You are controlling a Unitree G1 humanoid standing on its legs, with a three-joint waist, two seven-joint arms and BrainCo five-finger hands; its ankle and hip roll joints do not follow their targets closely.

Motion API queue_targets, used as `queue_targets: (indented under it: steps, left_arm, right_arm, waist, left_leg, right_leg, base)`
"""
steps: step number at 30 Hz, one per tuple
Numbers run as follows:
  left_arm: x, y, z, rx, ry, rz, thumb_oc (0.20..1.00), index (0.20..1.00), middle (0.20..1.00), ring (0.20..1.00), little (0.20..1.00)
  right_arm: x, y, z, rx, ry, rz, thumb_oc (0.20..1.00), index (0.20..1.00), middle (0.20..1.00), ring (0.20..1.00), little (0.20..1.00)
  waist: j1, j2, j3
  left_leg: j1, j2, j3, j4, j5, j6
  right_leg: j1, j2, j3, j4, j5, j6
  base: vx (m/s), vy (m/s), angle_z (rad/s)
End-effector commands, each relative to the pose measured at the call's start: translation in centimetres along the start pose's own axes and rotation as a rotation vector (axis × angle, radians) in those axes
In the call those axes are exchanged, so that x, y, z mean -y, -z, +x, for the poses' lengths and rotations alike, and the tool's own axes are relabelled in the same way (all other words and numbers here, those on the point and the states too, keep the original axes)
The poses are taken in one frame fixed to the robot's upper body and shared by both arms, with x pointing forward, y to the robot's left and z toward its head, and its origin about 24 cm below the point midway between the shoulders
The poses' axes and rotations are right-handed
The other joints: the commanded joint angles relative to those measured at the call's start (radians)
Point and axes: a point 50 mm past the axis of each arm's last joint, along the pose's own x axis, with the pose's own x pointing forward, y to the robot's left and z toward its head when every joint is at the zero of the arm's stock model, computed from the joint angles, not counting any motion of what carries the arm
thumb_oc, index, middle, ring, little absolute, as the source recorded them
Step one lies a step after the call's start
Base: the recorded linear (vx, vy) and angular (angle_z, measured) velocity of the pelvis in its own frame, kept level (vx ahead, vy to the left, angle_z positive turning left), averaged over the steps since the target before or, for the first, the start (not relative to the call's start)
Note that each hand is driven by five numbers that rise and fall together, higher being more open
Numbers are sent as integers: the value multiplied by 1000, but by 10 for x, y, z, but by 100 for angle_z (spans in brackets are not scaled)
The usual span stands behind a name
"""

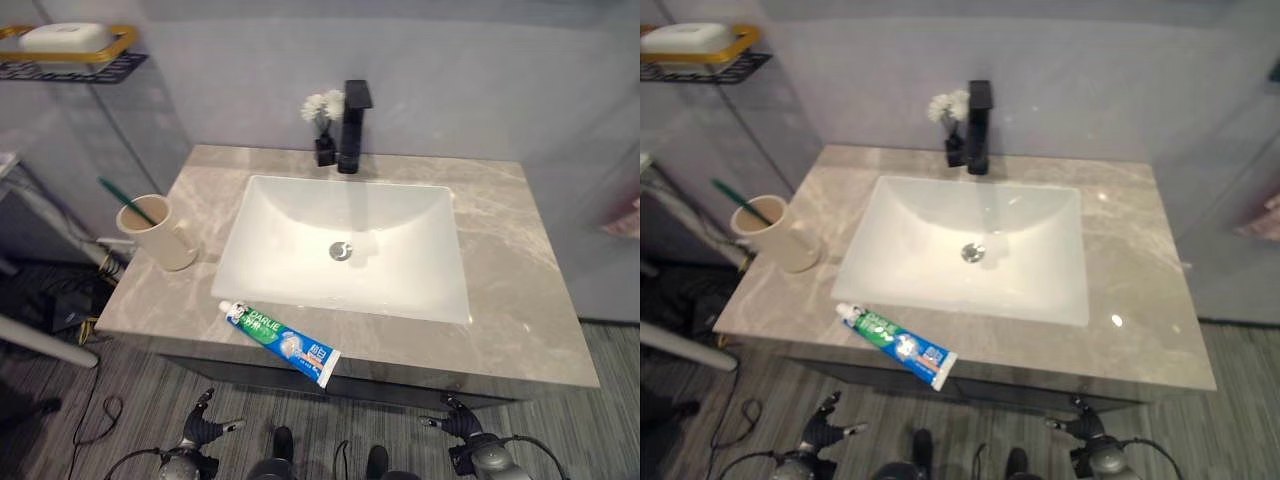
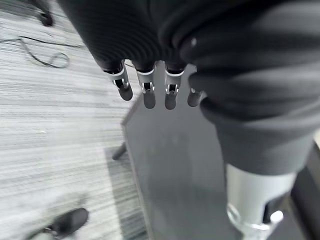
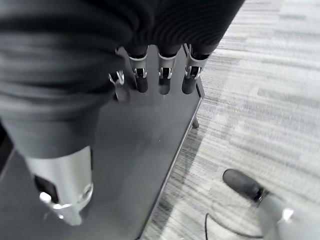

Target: Put brush and paste in cup on sink, flatten towel.

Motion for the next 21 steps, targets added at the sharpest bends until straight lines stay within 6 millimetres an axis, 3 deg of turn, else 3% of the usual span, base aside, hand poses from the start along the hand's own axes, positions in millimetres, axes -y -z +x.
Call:
queue_targets:
  steps: [1,5,9,10,14,16,18,21]
  left_arm:
    - [-32,-28,7,203,-22,204,1000,1000,1000,1000,1000]
    - [-68,-62,-8,434,-66,445,1000,1000,1000,1000,1000]
    - [-102,-118,-34,775,-101,906,1000,1000,1000,1000,1000]
    - [-105,-118,-37,778,-114,901,1000,1000,1000,1000,1000]
    - [-124,-150,-60,927,-172,1024,1000,1000,1000,1000,1000]
    - [-128,-154,-63,935,-190,1017,1000,1000,1000,1000,1000]
    - [-140,-175,-70,991,-278,936,1000,1000,1000,1000,1000]
    - [-145,-187,-71,1021,-313,853,1000,1000,1000,1000,1000]
  right_arm:
    - [21,-74,14,260,66,24,1000,1000,1000,1000,1000]
    - [44,-64,10,256,138,30,1000,1000,1000,1000,1000]
    - [55,-52,4,265,169,26,1000,1000,1000,1000,1000]
    - [54,-49,2,265,160,15,1000,1000,1000,1000,1000]
    - [56,-33,-5,244,153,-12,1000,1000,1000,1000,1000]
    - [55,-31,-5,237,148,-12,1000,1000,1000,1000,1000]
    - [55,-27,-7,226,150,-6,1000,1000,1000,1000,1000]
    - [54,-26,-7,218,146,-1,1000,1000,1000,1000,1000]
  waist:
    - [70,3,16]
    - [106,31,29]
    - [111,61,36]
    - [108,66,33]
    - [104,89,25]
    - [98,90,23]
    - [83,103,17]
    - [66,112,13]
  left_leg:
    - [-56,10,-35,9,73,-42]
    - [-99,14,-90,9,112,-70]
    - [-122,21,-125,9,136,-89]
    - [-125,22,-127,9,139,-90]
    - [-125,26,-129,9,145,-95]
    - [-124,27,-128,9,146,-95]
    - [-120,25,-121,9,142,-92]
    - [-114,25,-112,9,136,-89]
  right_leg:
    - [-10,-80,-15,100,-53,80]
    - [4,-65,-80,87,-63,76]
    - [16,-49,-126,83,-72,74]
    - [16,-47,-131,83,-72,74]
    - [21,-43,-140,83,-74,73]
    - [22,-43,-141,83,-74,73]
    - [18,-47,-134,82,-70,75]
    - [15,-52,-122,81,-67,77]
  base:
    - [-98,-111,58]
    - [-84,-99,47]
    - [-66,-69,61]
    - [-34,-38,38]
    - [-11,-13,10]
    - [0,0,0]
    - [-4,16,1]
    - [4,34,0]
